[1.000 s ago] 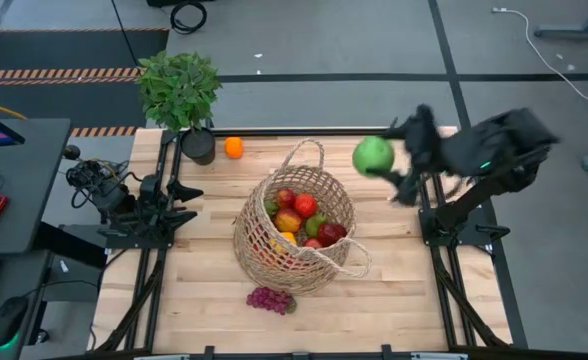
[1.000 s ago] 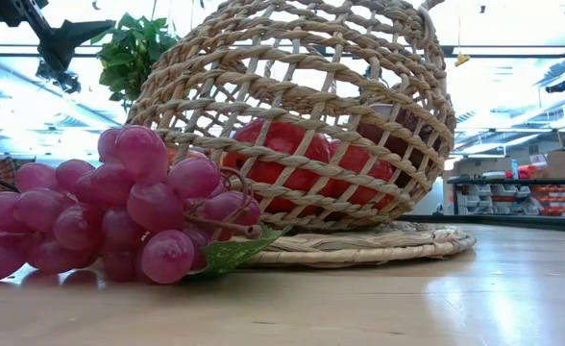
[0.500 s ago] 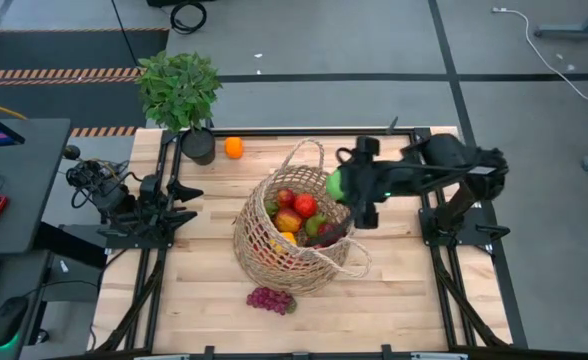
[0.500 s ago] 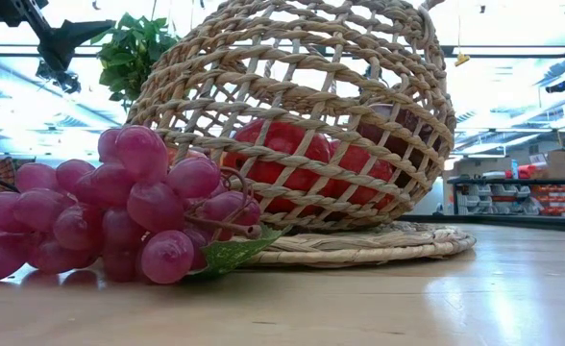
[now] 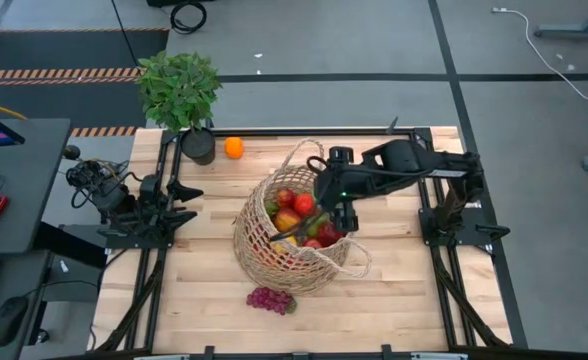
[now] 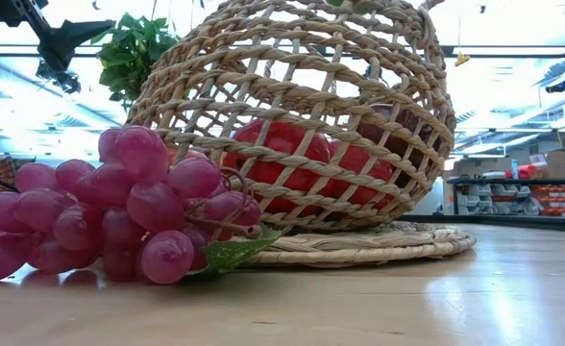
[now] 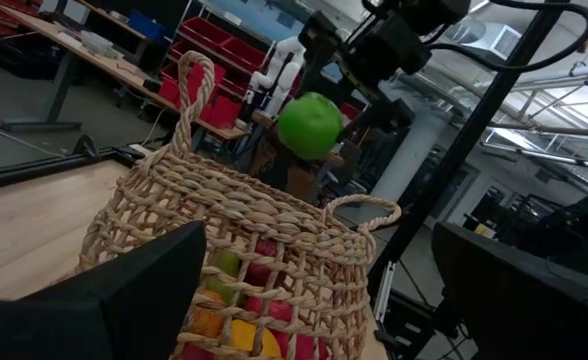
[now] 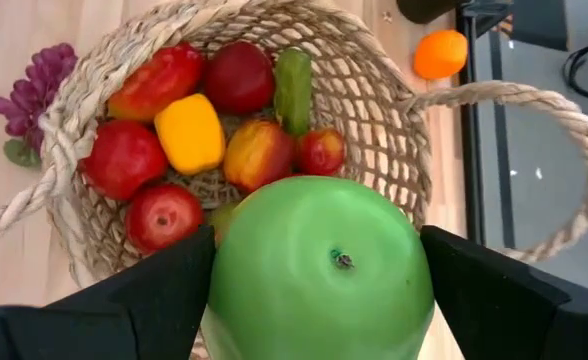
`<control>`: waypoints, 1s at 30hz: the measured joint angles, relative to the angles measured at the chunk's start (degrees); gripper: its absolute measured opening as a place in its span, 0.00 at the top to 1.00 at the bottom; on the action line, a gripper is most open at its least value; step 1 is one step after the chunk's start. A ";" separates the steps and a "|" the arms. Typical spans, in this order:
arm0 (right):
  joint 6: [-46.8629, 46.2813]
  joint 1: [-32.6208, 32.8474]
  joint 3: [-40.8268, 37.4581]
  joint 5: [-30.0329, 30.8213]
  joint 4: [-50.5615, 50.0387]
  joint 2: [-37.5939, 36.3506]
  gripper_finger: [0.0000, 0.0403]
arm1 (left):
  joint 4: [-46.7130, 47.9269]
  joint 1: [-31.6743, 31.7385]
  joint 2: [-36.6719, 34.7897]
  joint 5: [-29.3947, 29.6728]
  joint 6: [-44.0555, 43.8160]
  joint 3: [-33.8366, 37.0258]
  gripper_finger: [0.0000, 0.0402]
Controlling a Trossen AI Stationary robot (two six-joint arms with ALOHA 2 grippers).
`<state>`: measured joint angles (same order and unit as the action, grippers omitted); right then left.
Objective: Build produce basket
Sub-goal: Put the apple into the basket
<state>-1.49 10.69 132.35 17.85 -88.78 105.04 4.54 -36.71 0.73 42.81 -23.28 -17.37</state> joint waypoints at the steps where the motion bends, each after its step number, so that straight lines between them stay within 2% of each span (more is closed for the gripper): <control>1: 0.08 -0.39 -0.79 -0.41 0.82 -0.20 0.14 | 0.00 0.02 0.00 0.00 -0.02 0.00 0.01; 23: 1.45 -5.38 -25.72 -13.90 22.31 -1.16 0.14 | 0.00 0.02 0.00 0.00 0.01 0.00 0.01; 30: 0.11 -6.62 -30.29 -18.68 24.51 -1.16 0.14 | 0.00 0.01 0.00 -0.01 0.00 0.00 0.01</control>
<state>-1.37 4.07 102.06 -0.82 -64.27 103.88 4.54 -36.69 0.73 42.80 -23.28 -17.37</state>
